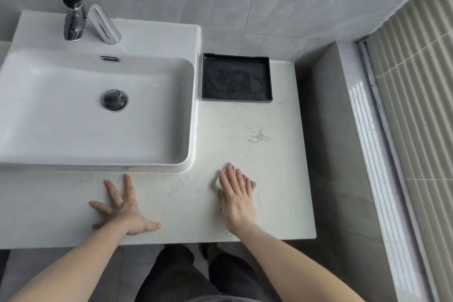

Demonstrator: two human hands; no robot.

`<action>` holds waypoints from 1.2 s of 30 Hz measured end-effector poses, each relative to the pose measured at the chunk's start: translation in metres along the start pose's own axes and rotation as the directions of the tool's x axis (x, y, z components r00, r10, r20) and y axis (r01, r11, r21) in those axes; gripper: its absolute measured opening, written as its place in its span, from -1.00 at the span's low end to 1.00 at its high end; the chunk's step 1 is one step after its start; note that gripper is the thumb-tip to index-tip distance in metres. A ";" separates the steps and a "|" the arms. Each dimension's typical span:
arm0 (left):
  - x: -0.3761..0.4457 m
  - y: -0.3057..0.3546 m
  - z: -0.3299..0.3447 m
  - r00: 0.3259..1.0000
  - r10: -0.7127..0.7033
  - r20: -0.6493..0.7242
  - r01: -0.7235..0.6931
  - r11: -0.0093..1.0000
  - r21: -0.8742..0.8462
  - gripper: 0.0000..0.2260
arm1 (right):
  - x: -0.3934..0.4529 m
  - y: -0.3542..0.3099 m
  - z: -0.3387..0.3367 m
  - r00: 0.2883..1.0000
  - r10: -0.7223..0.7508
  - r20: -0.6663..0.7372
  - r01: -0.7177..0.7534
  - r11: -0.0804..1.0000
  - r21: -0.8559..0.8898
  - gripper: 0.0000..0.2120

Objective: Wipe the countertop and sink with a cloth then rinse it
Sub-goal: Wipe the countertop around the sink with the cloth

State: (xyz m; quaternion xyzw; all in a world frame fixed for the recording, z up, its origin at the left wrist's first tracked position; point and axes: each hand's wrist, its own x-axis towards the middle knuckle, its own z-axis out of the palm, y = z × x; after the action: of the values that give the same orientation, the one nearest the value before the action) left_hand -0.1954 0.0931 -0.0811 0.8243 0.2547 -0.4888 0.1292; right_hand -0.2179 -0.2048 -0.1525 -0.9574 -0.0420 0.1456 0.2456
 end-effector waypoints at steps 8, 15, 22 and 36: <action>-0.003 0.001 0.000 1.000 0.000 -0.003 0.000 1.000 0.002 0.53 | -0.046 0.125 -0.067 0.868 0.466 -0.172 -0.459 0.885 0.079 -0.53; -0.006 -0.001 -0.001 1.000 0.000 -0.006 0.000 1.000 0.009 0.54 | -0.037 0.048 -0.054 0.835 0.494 -0.242 -0.364 0.826 0.431 -0.56; -0.008 -0.002 -0.001 1.000 0.018 -0.020 -0.018 1.000 0.024 0.53 | -0.056 -0.050 0.031 0.998 0.057 -0.023 -0.056 0.997 0.054 -0.51; -0.005 -0.008 0.004 0.998 0.034 -0.047 -0.031 0.998 0.057 0.54 | -0.099 0.083 -0.022 0.948 0.281 -0.147 -0.298 0.949 -0.106 -0.40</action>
State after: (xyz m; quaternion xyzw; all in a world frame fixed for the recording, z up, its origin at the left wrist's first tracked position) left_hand -0.2044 0.0964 -0.0780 0.8431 0.2304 -0.4738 0.1075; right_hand -0.3052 -0.3023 -0.1484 -0.9743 0.1059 0.1147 0.1623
